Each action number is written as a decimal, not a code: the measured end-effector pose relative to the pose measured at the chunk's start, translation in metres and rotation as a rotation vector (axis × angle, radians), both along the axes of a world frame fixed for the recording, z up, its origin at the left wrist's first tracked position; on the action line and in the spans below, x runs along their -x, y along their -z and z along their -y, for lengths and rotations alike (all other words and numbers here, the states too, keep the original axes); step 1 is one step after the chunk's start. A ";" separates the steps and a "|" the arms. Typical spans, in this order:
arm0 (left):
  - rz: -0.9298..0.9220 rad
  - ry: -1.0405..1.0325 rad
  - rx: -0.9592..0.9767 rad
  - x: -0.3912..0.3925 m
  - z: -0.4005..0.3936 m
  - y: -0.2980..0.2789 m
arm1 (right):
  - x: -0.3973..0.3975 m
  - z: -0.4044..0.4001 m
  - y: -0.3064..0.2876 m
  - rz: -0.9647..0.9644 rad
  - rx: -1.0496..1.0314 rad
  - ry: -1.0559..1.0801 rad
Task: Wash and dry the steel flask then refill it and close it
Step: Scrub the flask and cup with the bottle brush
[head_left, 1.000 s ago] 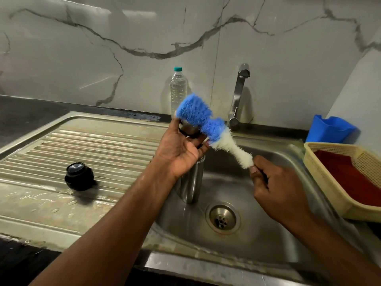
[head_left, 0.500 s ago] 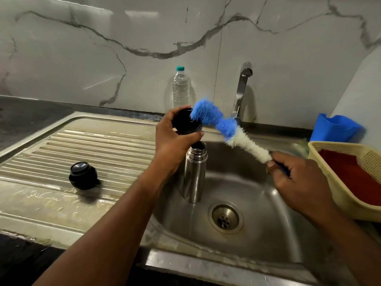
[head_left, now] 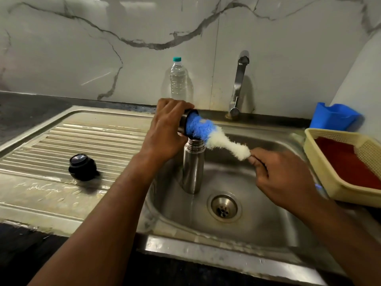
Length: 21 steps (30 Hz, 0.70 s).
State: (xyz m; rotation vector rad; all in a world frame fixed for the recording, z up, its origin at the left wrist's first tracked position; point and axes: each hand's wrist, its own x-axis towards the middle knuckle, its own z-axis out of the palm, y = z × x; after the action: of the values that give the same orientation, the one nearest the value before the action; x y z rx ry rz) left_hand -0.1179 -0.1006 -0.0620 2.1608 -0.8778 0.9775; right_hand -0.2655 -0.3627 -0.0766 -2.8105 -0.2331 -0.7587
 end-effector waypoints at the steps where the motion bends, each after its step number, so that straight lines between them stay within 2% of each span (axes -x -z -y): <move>1: 0.021 0.003 -0.029 -0.001 0.001 0.001 | -0.002 0.001 0.003 -0.061 -0.049 -0.029; 2: 0.034 0.009 -0.044 -0.002 0.001 0.001 | -0.004 0.003 0.006 -0.137 -0.149 -0.068; 5: 0.050 0.048 -0.060 -0.003 0.001 0.000 | -0.005 0.002 0.004 -0.394 -0.635 -0.174; 6: 0.034 0.071 -0.048 -0.003 -0.001 0.000 | -0.003 0.000 0.003 -0.413 -0.691 -0.188; 7: -0.015 0.103 -0.017 -0.002 -0.002 0.000 | -0.002 -0.002 0.002 -0.359 -0.641 -0.189; 10: -0.221 0.200 0.140 0.003 -0.006 -0.002 | 0.004 -0.003 -0.001 0.103 -0.116 0.006; 13: -0.334 0.333 0.250 0.008 -0.007 -0.005 | 0.008 -0.006 -0.006 0.388 0.042 0.125; 16: -0.441 0.400 0.323 0.005 -0.011 -0.007 | 0.013 -0.013 -0.009 0.509 0.254 0.153; 18: -0.486 0.392 0.298 0.002 -0.015 -0.005 | 0.016 -0.015 -0.011 0.518 0.361 0.185; 21: -0.464 0.357 0.186 0.001 -0.019 -0.001 | 0.014 -0.013 -0.012 0.338 0.245 0.113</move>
State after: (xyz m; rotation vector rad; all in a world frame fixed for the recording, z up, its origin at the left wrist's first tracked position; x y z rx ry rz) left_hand -0.1189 -0.0820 -0.0610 1.8720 -0.8601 0.3449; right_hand -0.2792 -0.3500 -0.0648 -2.9232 -0.2376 -1.3159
